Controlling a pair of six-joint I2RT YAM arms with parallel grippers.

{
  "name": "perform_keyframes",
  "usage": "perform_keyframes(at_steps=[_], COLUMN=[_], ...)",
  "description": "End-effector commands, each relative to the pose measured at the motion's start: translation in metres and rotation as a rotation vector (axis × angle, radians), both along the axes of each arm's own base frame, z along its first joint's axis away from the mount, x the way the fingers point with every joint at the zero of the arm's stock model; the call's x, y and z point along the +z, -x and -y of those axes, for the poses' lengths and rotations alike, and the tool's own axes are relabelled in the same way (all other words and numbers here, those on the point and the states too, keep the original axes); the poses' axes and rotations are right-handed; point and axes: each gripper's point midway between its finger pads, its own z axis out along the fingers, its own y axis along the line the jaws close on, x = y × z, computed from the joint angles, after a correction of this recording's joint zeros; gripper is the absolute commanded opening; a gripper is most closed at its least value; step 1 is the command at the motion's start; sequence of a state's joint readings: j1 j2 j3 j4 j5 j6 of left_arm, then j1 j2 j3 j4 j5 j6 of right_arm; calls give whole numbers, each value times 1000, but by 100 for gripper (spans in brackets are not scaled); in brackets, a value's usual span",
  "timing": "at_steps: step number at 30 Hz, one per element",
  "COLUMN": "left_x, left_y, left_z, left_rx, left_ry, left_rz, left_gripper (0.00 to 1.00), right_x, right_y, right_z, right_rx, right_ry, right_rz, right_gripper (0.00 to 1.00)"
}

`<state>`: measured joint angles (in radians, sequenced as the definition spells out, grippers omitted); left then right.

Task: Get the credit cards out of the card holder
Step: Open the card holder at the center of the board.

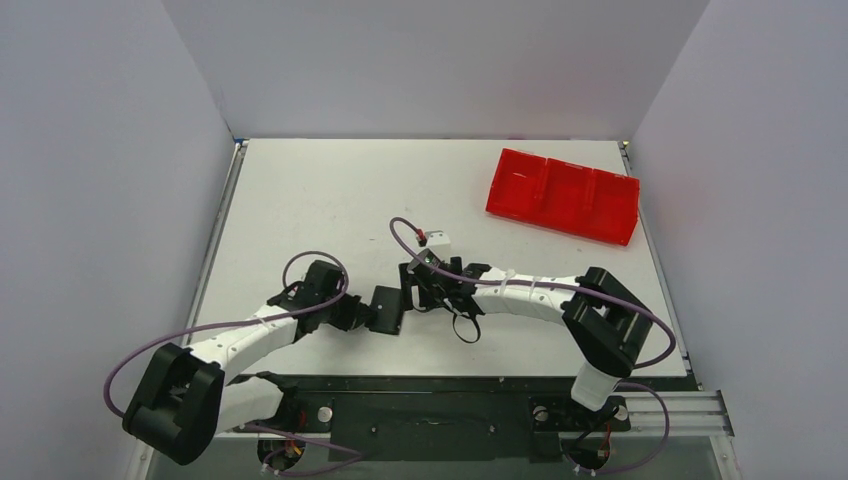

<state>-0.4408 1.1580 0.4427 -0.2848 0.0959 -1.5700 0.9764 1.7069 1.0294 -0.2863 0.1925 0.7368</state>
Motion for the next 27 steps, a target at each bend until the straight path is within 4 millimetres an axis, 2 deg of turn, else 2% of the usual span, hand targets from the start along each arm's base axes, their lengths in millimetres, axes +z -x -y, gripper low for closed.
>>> perform_keyframes(at_steps=[1,3,10,12,21,23,24,27], left_x=[10,11,-1,-3,-9,-9,-8,-7], left_y=[-12,-11,-6,-5,-2,-2,-3,-3], left_z=[11,7,-29,-32,-40,-40,-40,-39], left_rx=[88,93,81,55,-3,-8,-11,-19], left_ry=[38,16,-96,-102,-85,-78,-74,-65], left_rz=[20,23,10,0,-10,-9,-6,-3], left_gripper=[0,0,0,0,0,0,0,0], right_x=[23,22,18,16,19,12,15,2], right_y=[-9,-8,2,5,4,2,1,1], right_z=[-4,-6,-24,-30,-60,-67,-73,-80], right_rx=[-19,-15,42,56,105,109,112,117], right_ry=[-57,-63,-72,-73,-111,-108,-120,-106], right_rz=[66,58,37,31,7,-10,-10,-45], right_gripper=[85,82,72,69,75,76,76,76])
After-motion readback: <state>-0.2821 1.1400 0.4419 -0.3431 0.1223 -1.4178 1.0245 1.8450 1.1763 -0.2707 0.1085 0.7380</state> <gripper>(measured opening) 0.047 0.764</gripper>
